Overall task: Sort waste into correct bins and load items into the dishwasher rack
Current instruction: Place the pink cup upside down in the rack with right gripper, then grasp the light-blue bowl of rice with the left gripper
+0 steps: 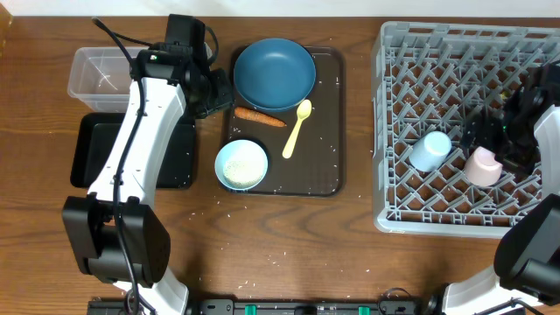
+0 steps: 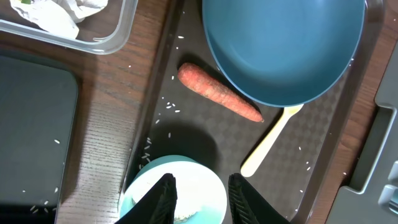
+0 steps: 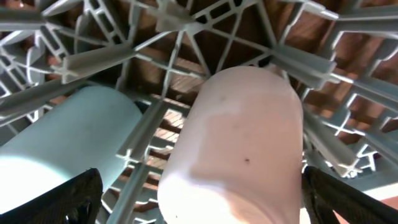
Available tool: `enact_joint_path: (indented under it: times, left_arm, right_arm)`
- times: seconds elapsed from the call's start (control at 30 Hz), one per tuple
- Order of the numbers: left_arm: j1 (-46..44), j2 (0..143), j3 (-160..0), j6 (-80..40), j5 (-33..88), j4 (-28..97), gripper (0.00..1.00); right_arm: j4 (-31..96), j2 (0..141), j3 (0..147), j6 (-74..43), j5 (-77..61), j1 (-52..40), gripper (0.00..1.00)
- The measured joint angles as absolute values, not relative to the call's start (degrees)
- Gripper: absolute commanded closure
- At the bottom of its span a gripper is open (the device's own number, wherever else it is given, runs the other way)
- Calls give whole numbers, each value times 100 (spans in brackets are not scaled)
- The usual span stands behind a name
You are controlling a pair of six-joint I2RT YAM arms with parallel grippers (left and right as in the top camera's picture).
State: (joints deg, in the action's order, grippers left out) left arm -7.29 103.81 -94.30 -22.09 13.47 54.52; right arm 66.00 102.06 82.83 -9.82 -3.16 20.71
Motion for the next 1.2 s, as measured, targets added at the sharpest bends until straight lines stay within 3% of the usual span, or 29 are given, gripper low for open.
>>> enact_joint_path:
  times: [0.27, 0.67, 0.97, 1.2]
  left_arm:
    - [-729, 10381, -9430, -2095, 1334, 5465, 69]
    - [-834, 9529, -9432, -2091, 1339, 5841, 69]
    - [-1909, 9485, -9174, -2130, 1153, 6215, 68]
    - [-2670, 9793, -8427, -2322, 537, 5524, 68]
  right_arm:
    - [6938, 9874, 8766, -899, -607, 2086, 1]
    - [6829, 8195, 9345, -624, -1385, 1986, 1]
    - [6718, 8200, 9345, -370, -2005, 1461, 1]
    - [6613, 8202, 9345, -336, -2069, 1426, 1]
